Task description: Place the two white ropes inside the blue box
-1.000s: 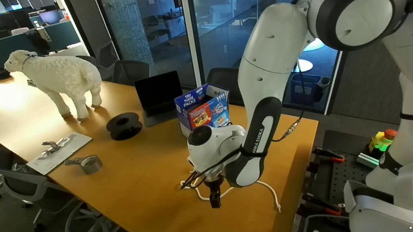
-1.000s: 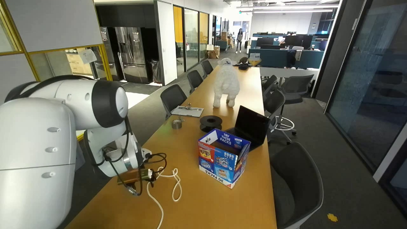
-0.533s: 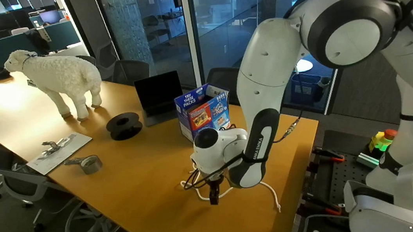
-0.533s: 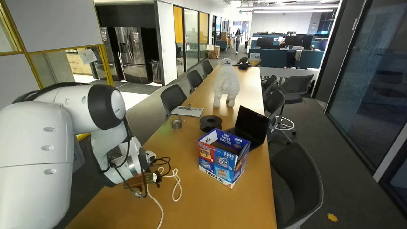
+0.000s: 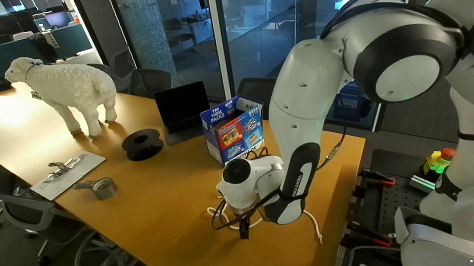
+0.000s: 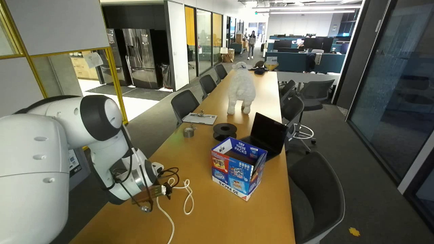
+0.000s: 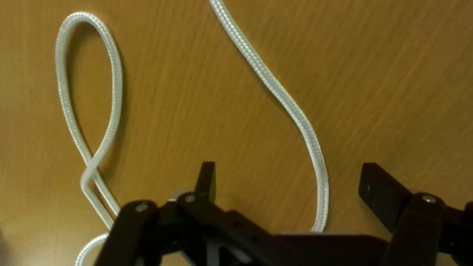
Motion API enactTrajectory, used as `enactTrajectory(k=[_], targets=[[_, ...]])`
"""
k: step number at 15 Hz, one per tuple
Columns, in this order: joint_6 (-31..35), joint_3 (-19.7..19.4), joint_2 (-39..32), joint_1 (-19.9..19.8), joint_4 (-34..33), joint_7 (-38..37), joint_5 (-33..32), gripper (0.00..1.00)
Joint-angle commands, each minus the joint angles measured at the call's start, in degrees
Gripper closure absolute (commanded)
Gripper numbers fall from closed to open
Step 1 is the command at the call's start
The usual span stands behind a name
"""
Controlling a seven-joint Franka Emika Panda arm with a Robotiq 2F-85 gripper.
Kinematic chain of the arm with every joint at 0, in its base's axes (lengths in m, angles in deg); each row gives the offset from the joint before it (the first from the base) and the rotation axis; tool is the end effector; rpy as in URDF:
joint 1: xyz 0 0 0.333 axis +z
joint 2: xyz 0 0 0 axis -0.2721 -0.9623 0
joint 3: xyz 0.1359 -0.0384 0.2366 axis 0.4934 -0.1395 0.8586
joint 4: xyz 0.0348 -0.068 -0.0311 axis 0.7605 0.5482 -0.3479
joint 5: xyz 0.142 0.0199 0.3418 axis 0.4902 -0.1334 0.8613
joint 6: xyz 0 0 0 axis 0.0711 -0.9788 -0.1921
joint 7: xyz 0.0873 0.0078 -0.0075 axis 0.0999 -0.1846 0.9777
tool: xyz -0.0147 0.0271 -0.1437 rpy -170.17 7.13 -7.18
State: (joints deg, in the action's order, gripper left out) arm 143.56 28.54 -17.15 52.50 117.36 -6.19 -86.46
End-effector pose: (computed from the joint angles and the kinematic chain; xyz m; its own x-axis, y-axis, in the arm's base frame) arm 0.4908 0.2026 -0.0053 0.8671 0.4946 0.0602 0.4645 -0.8461 0.2615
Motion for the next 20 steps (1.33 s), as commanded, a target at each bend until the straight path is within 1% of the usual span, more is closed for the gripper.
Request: enactTrajectory(k=[1,3,5,9,13,20], targets=[[1.9,-5.8,-2.8,5.6,-1.8,-2.2,0.1,0.0],[2.3,-8.8,-3.9,8.4,-2.1,-3.0,0.2,0.0],[2.3,-10.8,-4.9,10.2,-2.2,-3.2,0.5,0.0],[2.0,-12.5,-6.3,12.2,-2.4,-3.3,1.2,0.0],[1.6,-13.0,-7.6,11.8,-2.9,-3.2,2.2,0.0],[0.9,-16.2,-11.2,9.0,-5.4,-3.8,6.0,0.0]])
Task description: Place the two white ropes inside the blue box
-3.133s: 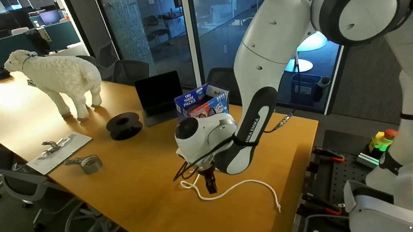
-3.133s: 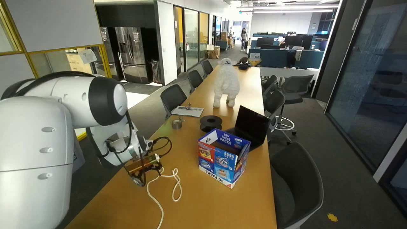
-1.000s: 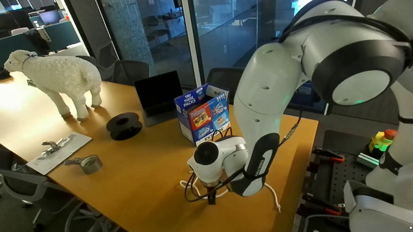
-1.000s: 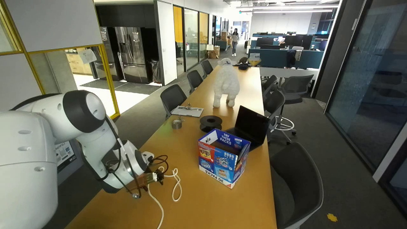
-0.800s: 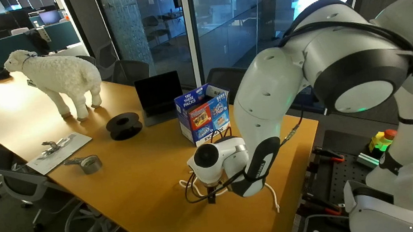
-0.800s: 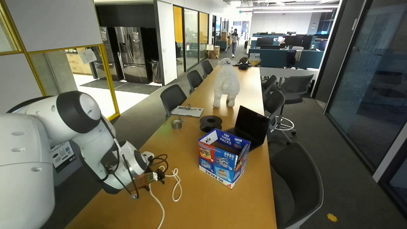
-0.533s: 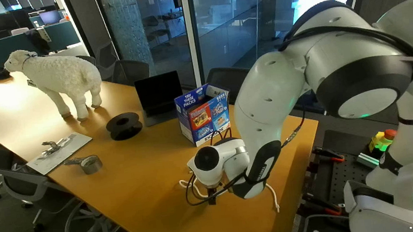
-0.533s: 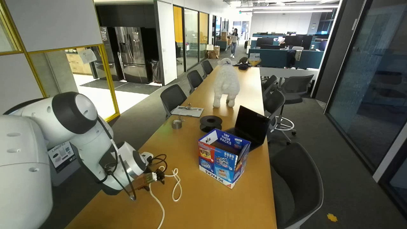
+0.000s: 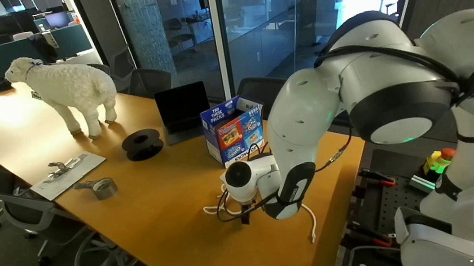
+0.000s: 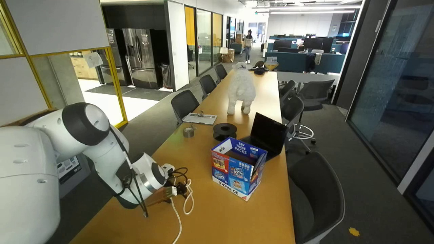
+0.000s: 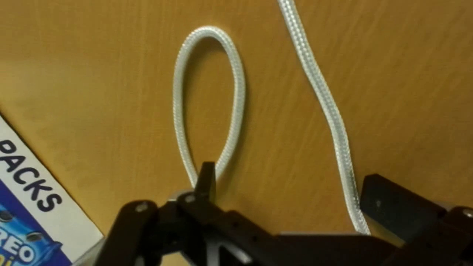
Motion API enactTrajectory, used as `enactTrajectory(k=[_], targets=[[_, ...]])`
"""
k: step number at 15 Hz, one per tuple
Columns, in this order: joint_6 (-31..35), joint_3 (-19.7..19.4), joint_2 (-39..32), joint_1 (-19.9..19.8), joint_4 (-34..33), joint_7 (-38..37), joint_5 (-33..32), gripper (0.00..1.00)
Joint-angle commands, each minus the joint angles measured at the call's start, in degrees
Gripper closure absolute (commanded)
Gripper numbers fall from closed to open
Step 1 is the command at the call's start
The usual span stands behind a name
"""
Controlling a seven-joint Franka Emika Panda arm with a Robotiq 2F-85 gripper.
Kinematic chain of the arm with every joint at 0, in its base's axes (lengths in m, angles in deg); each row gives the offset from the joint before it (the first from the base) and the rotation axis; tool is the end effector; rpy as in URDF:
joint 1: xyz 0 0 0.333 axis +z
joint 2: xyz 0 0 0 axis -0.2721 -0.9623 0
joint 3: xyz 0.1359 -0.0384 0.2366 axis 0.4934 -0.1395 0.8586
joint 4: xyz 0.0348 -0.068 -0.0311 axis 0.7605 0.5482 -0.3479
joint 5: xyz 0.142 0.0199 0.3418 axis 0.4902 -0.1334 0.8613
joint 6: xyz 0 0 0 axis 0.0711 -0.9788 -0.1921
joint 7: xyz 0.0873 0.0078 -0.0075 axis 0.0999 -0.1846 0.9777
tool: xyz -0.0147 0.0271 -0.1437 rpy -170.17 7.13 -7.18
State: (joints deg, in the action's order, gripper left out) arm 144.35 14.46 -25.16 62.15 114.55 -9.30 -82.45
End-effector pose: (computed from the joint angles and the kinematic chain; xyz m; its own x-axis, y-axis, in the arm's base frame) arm 0.5189 0.1423 -0.0192 0.8981 0.4344 0.0693 0.3623 -0.8198 0.4433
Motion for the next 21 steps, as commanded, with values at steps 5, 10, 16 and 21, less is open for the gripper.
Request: enactTrajectory(k=[5,10,16,21], targets=[[-0.1,-0.8,-3.5,-5.9,-4.8,1.0,4.0,0.0],[-1.2,10.1,1.3,-21.0,-7.0,8.2,6.7,0.0],[-4.6,23.7,3.8,-39.2,-10.4,16.8,10.4,0.0],[-5.1,33.7,1.9,-48.5,-13.5,25.7,12.2,0.0]])
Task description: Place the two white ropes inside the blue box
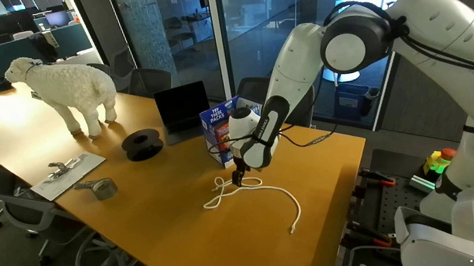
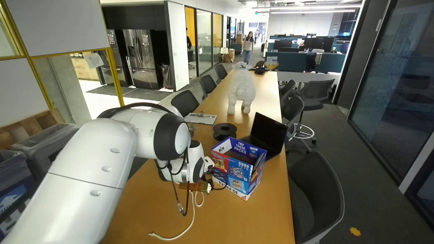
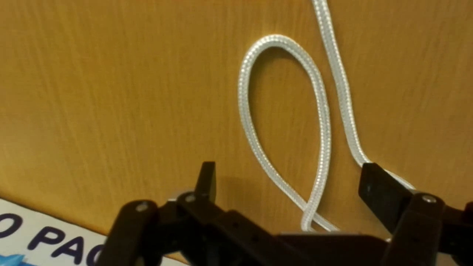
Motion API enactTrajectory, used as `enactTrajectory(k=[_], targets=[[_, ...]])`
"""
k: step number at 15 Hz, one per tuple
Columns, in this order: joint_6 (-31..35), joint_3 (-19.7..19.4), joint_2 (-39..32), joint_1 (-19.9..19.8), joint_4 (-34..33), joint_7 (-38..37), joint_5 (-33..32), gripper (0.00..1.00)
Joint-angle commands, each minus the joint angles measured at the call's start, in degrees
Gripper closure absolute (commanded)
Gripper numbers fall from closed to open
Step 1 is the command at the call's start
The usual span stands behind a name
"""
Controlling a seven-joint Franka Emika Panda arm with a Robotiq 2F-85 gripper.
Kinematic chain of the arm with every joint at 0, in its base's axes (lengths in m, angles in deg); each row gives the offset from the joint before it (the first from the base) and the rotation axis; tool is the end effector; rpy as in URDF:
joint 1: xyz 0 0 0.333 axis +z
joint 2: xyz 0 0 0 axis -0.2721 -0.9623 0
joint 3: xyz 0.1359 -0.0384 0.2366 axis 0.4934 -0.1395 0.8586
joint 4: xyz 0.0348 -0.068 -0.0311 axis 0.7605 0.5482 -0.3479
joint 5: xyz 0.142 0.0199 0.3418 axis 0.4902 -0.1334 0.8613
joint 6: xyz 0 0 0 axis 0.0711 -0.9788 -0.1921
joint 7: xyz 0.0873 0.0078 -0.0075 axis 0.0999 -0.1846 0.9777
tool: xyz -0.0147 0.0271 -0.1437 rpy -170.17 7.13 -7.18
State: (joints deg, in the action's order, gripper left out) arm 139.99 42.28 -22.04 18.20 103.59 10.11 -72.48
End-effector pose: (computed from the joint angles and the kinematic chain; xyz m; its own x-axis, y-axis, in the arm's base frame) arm 0.5974 0.0254 0.0026 0.9847 0.1150 0.1311 0.1092 -0.9927 0.0508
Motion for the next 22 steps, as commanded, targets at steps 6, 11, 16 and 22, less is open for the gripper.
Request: enactTrajectory(k=[6,11,16,22], targets=[[-1.0,9.5,-1.6,-8.2,-4.8,15.6,0.5,0.0],[-4.8,8.7,-2.0,-7.7,-6.3,22.0,-1.4,0.0],[-7.4,8.6,-3.2,-6.7,-7.0,25.5,-2.4,0.0],[-8.3,7.8,-5.1,-5.1,-8.9,26.8,-4.6,0.0]])
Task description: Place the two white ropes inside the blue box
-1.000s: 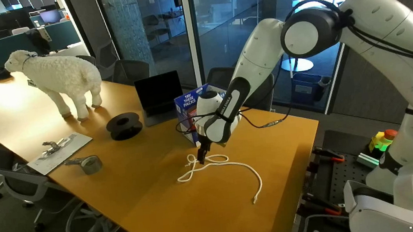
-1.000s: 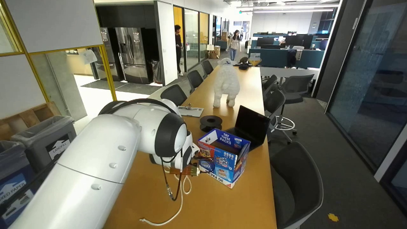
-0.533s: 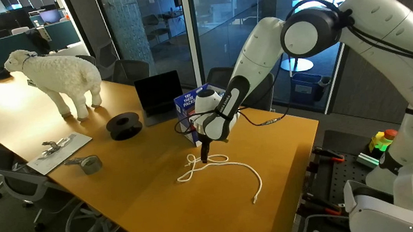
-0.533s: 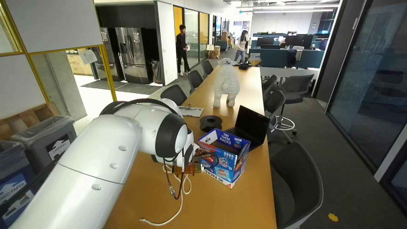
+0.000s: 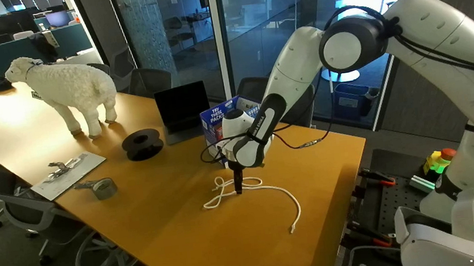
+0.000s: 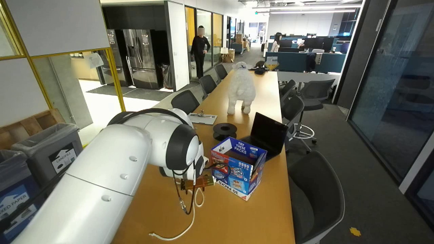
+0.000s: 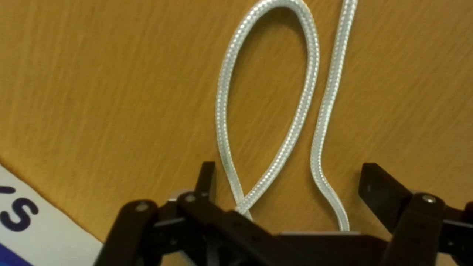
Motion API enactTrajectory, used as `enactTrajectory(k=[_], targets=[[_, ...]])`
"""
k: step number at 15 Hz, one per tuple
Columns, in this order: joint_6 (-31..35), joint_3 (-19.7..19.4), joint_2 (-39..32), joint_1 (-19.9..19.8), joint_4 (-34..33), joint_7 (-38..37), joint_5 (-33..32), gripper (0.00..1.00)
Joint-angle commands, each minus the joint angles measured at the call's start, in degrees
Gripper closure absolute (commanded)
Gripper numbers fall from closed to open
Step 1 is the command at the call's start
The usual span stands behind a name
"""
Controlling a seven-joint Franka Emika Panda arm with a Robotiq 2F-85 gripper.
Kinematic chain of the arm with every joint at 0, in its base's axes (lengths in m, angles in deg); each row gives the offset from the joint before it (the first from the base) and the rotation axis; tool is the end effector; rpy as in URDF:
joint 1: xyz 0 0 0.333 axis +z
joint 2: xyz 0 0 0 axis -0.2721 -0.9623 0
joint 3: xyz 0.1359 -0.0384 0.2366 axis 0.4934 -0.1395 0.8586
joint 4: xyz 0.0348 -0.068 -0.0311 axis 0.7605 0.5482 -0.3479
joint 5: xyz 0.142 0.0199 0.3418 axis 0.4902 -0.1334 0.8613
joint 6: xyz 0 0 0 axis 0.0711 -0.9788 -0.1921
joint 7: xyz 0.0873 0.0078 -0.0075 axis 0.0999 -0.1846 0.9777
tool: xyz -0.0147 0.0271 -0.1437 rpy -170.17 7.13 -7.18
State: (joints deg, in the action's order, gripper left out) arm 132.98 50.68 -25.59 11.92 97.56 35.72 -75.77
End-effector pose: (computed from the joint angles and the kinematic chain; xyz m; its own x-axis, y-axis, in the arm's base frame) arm 0.6064 0.0492 -0.0070 0.8363 0.5428 0.0777 0.5446 -0.8387 -0.0028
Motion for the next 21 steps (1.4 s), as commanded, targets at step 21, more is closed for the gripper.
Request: enactTrajectory(k=[21], targets=[[-3.2,-1.9,-2.8,2.5,-5.8,1.5,-3.2,0.0]])
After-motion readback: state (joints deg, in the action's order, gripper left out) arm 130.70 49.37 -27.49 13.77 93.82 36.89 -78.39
